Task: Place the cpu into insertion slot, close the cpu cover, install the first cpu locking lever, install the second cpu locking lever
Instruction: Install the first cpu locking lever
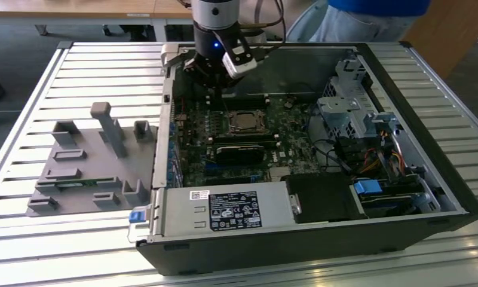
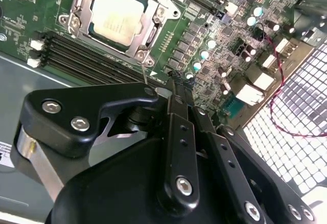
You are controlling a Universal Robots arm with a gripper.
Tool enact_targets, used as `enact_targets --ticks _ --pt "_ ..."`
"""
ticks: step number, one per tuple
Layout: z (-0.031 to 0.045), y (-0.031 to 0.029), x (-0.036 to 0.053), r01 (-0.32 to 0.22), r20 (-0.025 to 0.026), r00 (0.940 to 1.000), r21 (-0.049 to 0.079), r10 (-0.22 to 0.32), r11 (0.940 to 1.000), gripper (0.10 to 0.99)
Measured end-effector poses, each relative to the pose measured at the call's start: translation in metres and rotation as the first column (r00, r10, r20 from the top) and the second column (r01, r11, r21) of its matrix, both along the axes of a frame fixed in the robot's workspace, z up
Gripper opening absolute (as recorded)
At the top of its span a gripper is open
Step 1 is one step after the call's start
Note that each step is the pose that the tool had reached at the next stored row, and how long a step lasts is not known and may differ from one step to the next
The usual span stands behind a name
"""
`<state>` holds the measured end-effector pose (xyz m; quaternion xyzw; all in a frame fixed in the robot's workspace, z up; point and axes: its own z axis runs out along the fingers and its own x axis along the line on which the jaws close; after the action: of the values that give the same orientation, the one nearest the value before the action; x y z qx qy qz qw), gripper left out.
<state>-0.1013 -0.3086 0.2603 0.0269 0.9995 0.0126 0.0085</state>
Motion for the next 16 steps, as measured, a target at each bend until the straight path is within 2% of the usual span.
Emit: enact_targets --ticks 16 --pt "-0.0052 0.0123 -0.0064 -0.001 0.0 1.0 0.0 0.001 1.0 0.106"
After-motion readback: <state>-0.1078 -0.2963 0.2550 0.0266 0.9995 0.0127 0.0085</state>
